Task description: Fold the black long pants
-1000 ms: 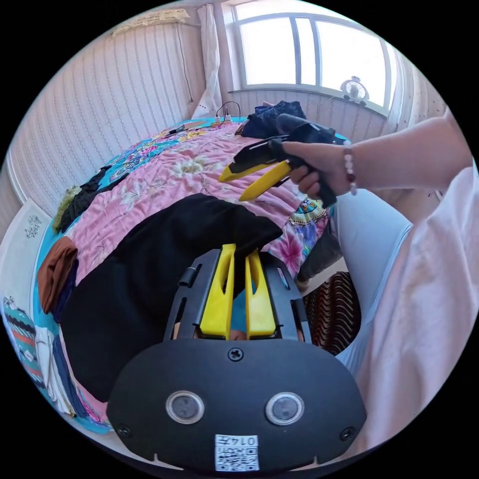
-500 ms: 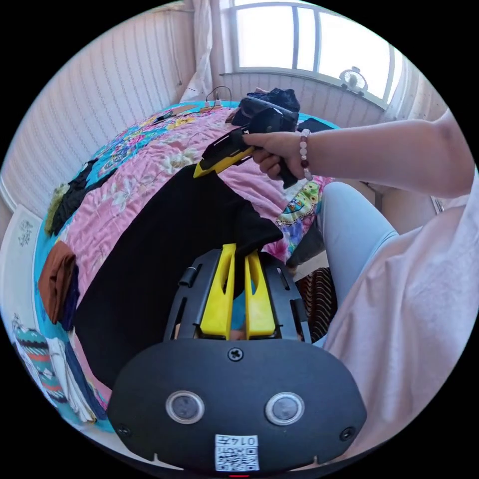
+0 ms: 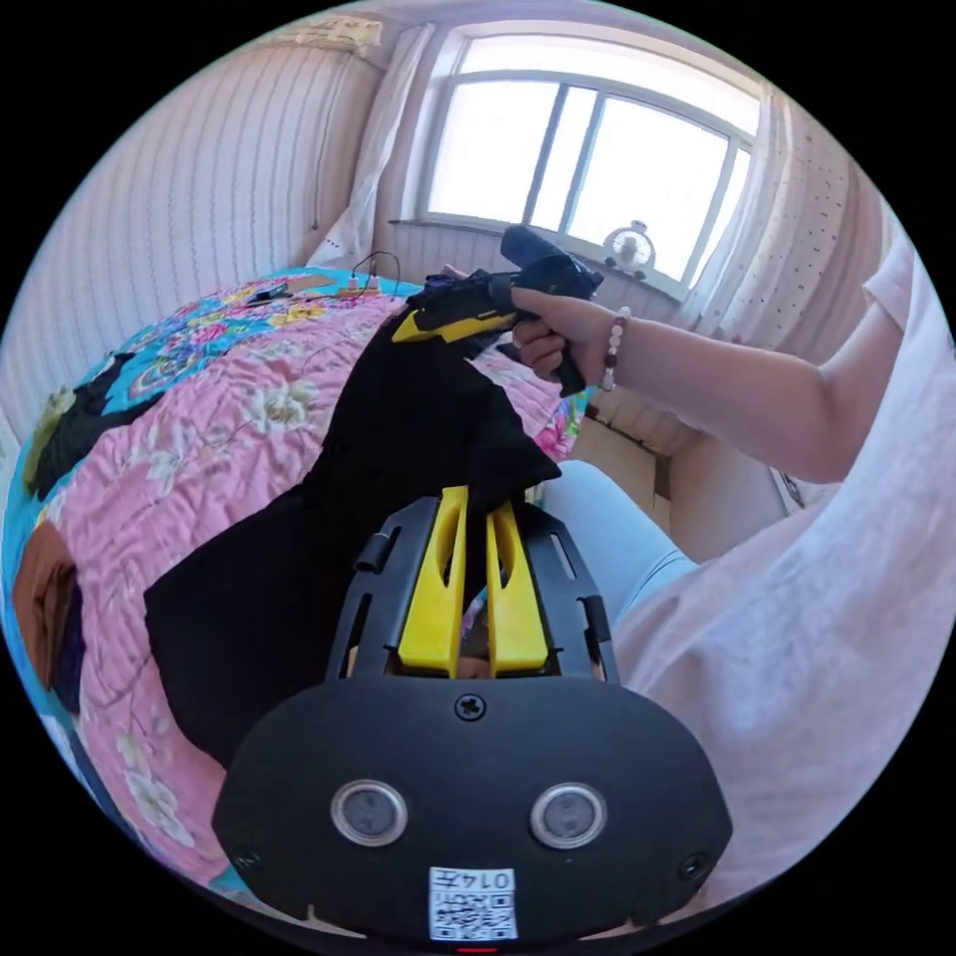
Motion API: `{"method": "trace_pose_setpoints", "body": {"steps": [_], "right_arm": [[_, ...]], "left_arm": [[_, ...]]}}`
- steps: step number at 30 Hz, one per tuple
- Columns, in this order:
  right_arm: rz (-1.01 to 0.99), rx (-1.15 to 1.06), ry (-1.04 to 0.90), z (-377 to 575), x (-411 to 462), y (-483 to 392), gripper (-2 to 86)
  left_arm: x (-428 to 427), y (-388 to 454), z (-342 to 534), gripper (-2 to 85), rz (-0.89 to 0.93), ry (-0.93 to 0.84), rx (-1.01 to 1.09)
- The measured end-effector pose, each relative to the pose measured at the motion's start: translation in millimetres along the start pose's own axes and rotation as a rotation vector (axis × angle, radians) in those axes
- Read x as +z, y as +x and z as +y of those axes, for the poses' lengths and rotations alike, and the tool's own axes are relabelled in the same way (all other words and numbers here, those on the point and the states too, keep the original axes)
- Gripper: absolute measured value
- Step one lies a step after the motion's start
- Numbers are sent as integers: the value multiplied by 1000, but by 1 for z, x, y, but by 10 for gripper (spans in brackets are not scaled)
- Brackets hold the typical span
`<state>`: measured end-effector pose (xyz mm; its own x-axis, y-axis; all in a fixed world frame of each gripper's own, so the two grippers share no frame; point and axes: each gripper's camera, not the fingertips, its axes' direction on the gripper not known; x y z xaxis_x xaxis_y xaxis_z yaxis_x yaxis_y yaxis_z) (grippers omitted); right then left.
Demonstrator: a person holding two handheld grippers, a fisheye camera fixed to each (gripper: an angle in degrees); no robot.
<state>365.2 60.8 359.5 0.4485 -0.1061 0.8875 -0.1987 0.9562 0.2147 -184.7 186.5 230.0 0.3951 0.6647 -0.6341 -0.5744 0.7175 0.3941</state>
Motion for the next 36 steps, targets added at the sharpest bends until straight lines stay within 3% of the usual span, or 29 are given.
{"method": "trace_pose_setpoints", "body": {"steps": [4,8,12,14,18,23,26,32,36], "right_arm": [[-110,-109,-172,-42,135,-59,5],[-10,-182,-212,-64,248,-115,6],[-68,-213,-253,-59,288,-126,3],[-2,-242,-283,-41,291,-120,4],[155,-204,-322,-2,278,-86,9],[249,-20,-344,69,261,-28,32],[213,83,-382,99,276,-1,58],[193,57,-470,116,337,5,84],[250,58,-557,116,368,15,36]], "left_arm": [[-35,-37,41,6,-130,-34,-216],[-73,-72,80,31,-288,-7,-463],[-88,-103,112,59,-321,-15,-658],[-96,-113,125,65,-319,6,-710],[-99,-123,128,65,-283,2,-712],[-110,-124,120,61,-428,-41,-691],[-122,-121,122,30,-467,-24,-653],[-113,-115,99,-4,-427,-36,-514],[-96,-129,84,-7,-463,-51,-497]]}}
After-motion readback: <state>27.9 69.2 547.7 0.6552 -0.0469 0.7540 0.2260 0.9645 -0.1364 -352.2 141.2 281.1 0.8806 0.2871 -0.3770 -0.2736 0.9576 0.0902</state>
